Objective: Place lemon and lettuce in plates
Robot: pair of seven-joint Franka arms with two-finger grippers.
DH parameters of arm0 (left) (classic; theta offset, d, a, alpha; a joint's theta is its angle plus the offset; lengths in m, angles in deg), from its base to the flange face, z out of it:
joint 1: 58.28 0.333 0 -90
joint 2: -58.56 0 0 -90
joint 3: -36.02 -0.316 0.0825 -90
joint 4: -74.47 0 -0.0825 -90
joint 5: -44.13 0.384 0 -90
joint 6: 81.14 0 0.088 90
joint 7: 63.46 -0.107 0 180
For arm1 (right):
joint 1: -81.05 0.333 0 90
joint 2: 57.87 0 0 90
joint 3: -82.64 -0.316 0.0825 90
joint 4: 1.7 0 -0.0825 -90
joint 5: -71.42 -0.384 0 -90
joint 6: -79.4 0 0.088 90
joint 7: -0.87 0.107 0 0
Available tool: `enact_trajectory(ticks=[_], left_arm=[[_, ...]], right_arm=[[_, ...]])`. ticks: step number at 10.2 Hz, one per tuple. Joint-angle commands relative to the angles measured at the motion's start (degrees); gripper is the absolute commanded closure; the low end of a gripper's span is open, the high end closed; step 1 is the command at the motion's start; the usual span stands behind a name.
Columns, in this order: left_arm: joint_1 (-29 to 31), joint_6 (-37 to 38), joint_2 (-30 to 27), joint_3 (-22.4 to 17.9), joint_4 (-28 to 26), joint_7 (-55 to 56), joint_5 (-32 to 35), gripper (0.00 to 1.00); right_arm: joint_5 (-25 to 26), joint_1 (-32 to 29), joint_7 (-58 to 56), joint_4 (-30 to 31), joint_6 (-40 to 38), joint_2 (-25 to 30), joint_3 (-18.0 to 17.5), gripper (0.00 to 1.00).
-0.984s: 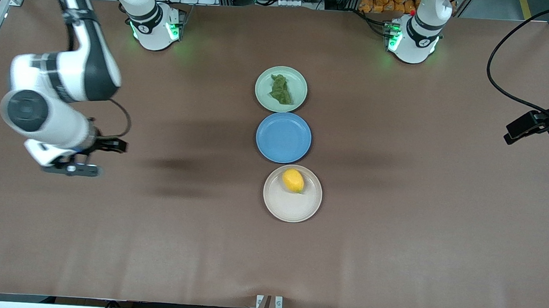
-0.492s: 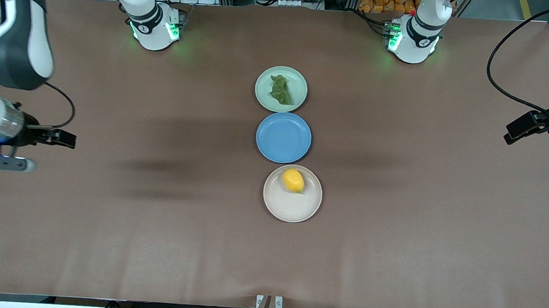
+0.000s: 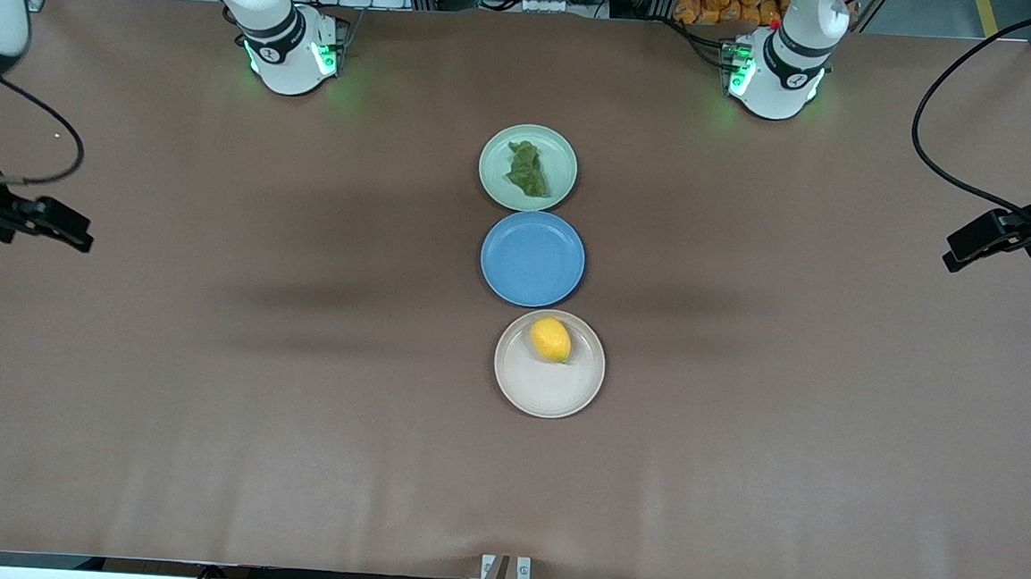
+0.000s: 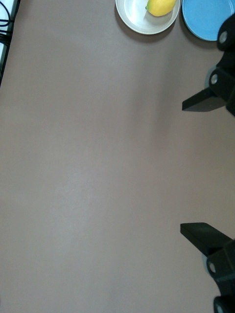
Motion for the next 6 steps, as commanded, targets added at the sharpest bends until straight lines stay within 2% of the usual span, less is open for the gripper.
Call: enact_trajectory(ticks=[1,3,4,6], left_arm=[[0.2,-0.1,-0.6,0.3,-0.3,-1.7,-1.3,0.00],[-0.4,-0.1,-0.7,1.3,-0.3,-4.5,-1.7,0.00],[-0.3,0.1,-0.9,3.0,-0.3,-4.5,-1.7,0.00],[-0.3,0.6,-1.1,4.3,-0.3,-4.5,-1.7,0.00]], right_arm=[[-1.3,0.1,-0.8,0.6,-2.9,3.9,0.4,0.00],[-1.4,0.0,-0.5,0.6,-6.5,6.2,0.5,0.00],[-1.3,0.0,-0.5,0.6,-7.3,6.6,0.7,0.00],[-1.5,0.8,-0.5,-0.4,-8.3,6.8,2.8,0.00]])
